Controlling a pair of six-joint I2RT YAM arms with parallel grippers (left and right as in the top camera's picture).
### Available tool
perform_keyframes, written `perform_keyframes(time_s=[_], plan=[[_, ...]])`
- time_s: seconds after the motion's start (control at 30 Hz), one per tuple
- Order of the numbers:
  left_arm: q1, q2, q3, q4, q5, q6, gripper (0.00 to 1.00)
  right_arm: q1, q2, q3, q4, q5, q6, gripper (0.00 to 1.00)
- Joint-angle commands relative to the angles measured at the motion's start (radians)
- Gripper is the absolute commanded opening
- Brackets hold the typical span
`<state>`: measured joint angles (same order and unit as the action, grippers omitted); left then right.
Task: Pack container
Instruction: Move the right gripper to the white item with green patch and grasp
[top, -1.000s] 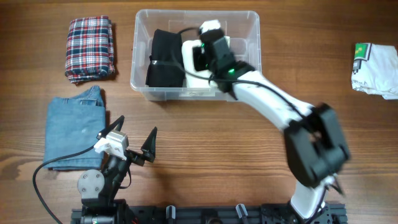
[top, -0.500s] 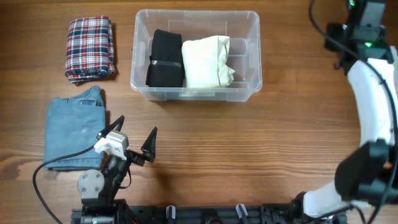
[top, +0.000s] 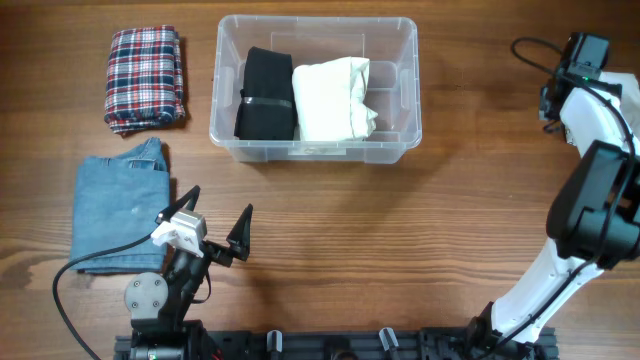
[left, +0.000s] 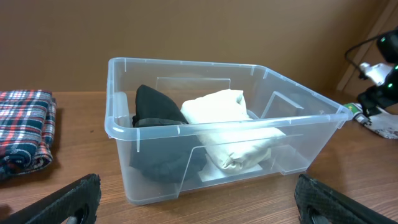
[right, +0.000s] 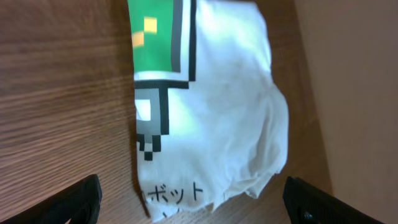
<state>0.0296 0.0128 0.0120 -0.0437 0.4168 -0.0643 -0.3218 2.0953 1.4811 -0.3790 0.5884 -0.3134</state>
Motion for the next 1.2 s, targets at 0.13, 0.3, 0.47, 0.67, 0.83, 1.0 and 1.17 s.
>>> perform_keyframes(time_s=[0.13, 0.3, 0.47, 0.67, 0.83, 1.0, 1.17], plan=[[0.008, -0.006, -0.006, 0.002, -0.002, 0.012, 1.00, -0.019, 0.076, -0.003, 0.079, 0.062, -0.095, 0.94], [0.008, -0.006, -0.006, 0.002, -0.002, 0.012, 1.00, -0.039, 0.076, -0.003, 0.119, -0.002, -0.099, 0.90], [0.008, -0.006, -0.006, 0.002, -0.002, 0.012, 1.00, -0.057, 0.091, -0.003, 0.149, -0.074, -0.094, 0.90], [0.008, -0.006, -0.006, 0.002, -0.002, 0.012, 1.00, -0.059, 0.130, -0.003, 0.184, -0.095, -0.094, 0.91], [0.008, -0.006, -0.006, 0.002, -0.002, 0.012, 1.00, -0.060, 0.148, -0.003, 0.202, -0.131, -0.053, 0.91], [0.008, -0.006, -0.006, 0.002, -0.002, 0.012, 1.00, -0.087, 0.168, -0.003, 0.211, -0.139, -0.053, 0.91], [0.008, -0.006, -0.006, 0.002, -0.002, 0.012, 1.00, -0.128, 0.200, -0.003, 0.199, -0.183, -0.051, 0.90]])
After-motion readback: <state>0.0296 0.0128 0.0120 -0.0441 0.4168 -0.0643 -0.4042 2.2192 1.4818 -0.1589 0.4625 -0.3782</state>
